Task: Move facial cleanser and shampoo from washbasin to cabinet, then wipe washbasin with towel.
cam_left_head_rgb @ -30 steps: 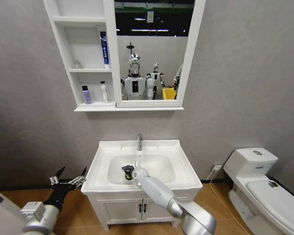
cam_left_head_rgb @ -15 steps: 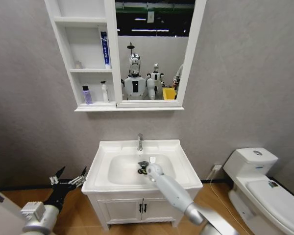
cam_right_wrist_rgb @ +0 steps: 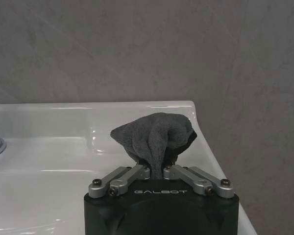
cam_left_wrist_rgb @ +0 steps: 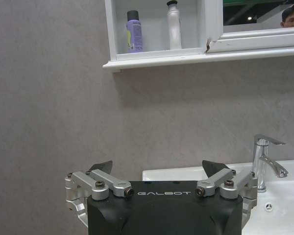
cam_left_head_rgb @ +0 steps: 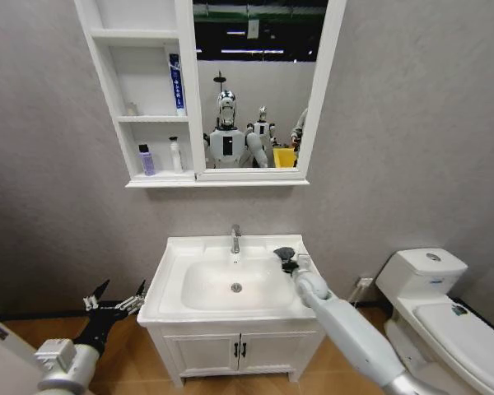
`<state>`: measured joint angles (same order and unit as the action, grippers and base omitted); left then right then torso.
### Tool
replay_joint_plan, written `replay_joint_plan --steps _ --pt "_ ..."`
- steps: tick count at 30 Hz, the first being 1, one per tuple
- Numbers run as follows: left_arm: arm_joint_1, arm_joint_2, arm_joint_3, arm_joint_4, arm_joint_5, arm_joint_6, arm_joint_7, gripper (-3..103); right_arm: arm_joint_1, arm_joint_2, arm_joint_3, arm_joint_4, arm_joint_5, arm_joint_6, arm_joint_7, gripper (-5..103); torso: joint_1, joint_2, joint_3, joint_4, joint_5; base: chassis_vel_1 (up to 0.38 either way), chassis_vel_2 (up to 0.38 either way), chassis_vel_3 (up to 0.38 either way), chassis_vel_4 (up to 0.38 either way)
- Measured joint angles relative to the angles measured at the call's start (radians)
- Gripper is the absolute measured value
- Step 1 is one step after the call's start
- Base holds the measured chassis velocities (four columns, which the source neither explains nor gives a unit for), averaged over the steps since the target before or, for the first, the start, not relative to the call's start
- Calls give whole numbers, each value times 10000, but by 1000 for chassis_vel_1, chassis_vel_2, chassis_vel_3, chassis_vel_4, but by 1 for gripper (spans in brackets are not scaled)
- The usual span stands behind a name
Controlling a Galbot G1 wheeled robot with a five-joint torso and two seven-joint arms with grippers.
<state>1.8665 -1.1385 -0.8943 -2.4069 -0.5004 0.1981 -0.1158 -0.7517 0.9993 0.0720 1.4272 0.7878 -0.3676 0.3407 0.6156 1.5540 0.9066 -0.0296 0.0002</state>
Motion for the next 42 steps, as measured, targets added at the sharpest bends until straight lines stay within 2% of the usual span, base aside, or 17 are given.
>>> replay_joint_plan --steps 3,5,10,14,15,17,19,20,21,23,25,27,30,31,34,37,42 --pt "0 0 0 0 0 0 0 100 40 -34 22 -158 128 153 -246 7 0 0 0 2 1 0 0 0 0" --pt "0 0 0 0 0 0 0 100 288 -37 -63 -778 295 507 -861 7 0 0 0 9 -2 0 0 0 0" --pt "0 0 0 0 0 0 0 100 808 231 -295 -2055 -370 983 -1511 4 0 0 1 9 0 0 0 0 0" --pt "1 0 0 0 0 1 -1 100 1325 407 -694 -3500 -1103 1606 -2194 19 1 -1 1 4 -3 0 0 0 0" --pt "1 0 0 0 0 1 -1 100 1325 407 -694 -3500 -1103 1606 -2194 19 1 -1 1 4 -3 0 0 0 0" --pt "0 0 0 0 0 0 0 100 1567 624 -849 -4069 -1035 1905 -2374 30 0 -1 1 5 -2 0 0 0 0" --pt "0 0 0 0 0 0 0 100 1624 739 -899 -4164 -1003 1979 -2376 35 0 0 1 5 -5 0 0 0 0" --pt "0 0 0 0 0 0 -1 100 1653 880 -919 -4205 -1075 2064 -2353 41 1 -1 1 5 -3 0 0 0 0" --pt "0 0 0 0 0 0 -1 100 1653 880 -919 -4205 -1075 2064 -2353 41 1 -1 1 5 -3 0 0 0 0" --pt "0 0 0 0 0 1 0 100 1625 969 -913 -4081 -1423 2287 -2225 57 1 -1 1 10 -2 0 0 0 0" --pt "0 0 0 -1 0 0 0 100 1581 948 -894 -3975 -1541 2321 -2180 57 1 -1 1 10 -2 0 0 0 0" --pt "0 0 0 -1 0 0 0 100 1492 889 -835 -3815 -1731 2365 -2068 62 1 -1 0 9 -3 0 0 0 0" --pt "0 0 0 0 0 0 0 100 1187 694 -638 -3294 -1985 2406 -1768 79 1 0 1 5 -3 0 0 0 0" --pt "0 0 0 0 0 0 0 100 1187 694 -638 -3294 -1985 2406 -1768 79 1 0 1 5 -3 0 0 0 0" --pt "0 0 0 0 0 0 0 100 570 376 -224 -2274 -2083 2391 -1358 95 1 -1 1 8 -2 0 0 0 0" --pt "0 0 0 0 0 1 0 100 -326 85 326 -1041 -2026 2285 -873 100 1 -1 0 7 -3 0 0 0 0" --pt "0 0 -1 0 1 0 -1 100 -1870 -386 1198 915 -1815 2064 22 100 0 -1 1 7 1 0 0 0 0"
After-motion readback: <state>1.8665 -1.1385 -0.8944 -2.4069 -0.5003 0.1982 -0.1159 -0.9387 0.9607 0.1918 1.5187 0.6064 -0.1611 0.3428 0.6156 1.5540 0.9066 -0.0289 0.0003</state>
